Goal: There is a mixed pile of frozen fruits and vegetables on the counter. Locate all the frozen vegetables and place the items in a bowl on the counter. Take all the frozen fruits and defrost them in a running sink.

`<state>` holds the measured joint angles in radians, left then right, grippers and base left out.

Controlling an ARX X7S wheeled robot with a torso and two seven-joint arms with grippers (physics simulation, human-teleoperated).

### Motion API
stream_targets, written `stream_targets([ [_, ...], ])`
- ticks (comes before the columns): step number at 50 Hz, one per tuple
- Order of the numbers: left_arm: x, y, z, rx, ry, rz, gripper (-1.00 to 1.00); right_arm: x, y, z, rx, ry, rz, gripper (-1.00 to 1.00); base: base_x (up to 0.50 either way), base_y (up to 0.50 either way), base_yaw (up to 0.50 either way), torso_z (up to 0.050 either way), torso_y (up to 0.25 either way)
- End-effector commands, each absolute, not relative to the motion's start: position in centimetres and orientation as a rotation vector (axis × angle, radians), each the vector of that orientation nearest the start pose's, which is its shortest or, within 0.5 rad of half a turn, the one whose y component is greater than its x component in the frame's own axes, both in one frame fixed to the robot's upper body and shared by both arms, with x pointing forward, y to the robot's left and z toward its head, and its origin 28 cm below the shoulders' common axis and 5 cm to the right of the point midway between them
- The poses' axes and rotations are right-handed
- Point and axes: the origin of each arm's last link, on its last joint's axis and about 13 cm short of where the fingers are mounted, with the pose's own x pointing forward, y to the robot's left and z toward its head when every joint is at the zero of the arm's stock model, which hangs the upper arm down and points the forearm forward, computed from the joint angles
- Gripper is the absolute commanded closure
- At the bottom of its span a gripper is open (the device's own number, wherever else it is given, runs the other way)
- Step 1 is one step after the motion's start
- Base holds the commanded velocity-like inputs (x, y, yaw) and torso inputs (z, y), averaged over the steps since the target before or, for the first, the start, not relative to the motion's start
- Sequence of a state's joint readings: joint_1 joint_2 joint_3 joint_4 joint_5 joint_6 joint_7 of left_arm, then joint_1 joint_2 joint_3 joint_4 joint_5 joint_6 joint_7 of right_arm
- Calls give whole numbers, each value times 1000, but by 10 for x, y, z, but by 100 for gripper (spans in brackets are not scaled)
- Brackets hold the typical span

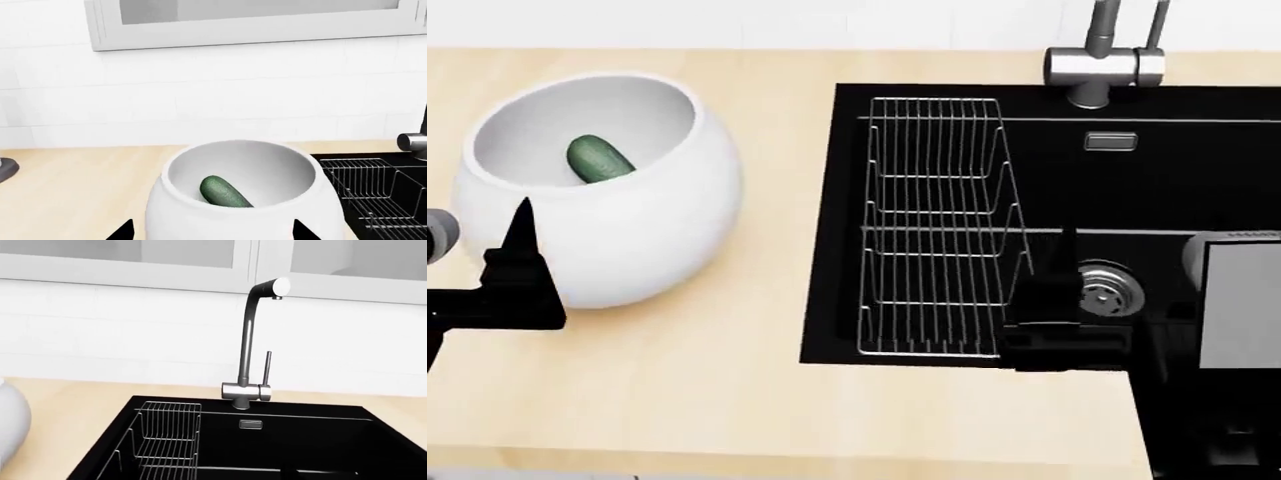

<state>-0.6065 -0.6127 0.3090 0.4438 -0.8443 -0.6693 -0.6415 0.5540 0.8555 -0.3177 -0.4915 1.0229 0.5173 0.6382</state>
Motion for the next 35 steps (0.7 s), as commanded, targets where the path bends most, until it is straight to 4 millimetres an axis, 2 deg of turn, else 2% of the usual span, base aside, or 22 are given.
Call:
stream_targets([
  [1, 260, 241, 194, 49, -85, 46, -100, 241, -164, 204, -65, -99, -18, -100, 71, -367, 0, 0, 0],
  [35, 259, 241, 193, 43, -88, 38, -100, 241, -164, 205, -73, -108, -11, -100, 65, -363, 0, 0, 0],
])
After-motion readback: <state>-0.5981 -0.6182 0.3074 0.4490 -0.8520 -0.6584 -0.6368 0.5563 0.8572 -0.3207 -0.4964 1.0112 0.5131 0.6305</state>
